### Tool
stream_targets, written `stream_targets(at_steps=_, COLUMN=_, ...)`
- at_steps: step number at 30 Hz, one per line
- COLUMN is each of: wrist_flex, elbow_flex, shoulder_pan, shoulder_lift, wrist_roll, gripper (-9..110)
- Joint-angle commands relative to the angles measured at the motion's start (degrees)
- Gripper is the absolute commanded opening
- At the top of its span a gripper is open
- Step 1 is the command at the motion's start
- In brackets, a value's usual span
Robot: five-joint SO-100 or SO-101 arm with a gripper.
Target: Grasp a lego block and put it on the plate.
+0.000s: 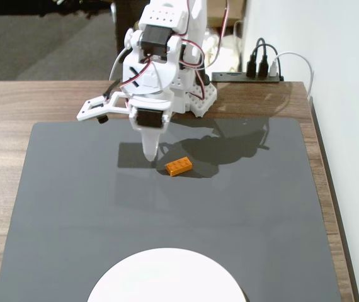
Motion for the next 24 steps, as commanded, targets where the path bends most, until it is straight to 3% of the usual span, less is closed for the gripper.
stream_targets(at_steps=1, wrist_flex=0.0, elbow_flex=-1.3, shoulder_pan=-1.8, shoulder_lift=1.1, wrist_roll=-2.5, gripper=1)
stream_targets(at_steps=17, wrist_flex=1.0, elbow_flex=-2.4, shoulder_pan=-6.3, shoulder_lift=-1.6, wrist_roll=-20.0, gripper=1)
stream_targets(at_steps=24, wrist_flex=8.7, elbow_flex=-9.1, shoulder_pan=-8.5, shoulder_lift=-1.3, wrist_roll=-24.1, gripper=1)
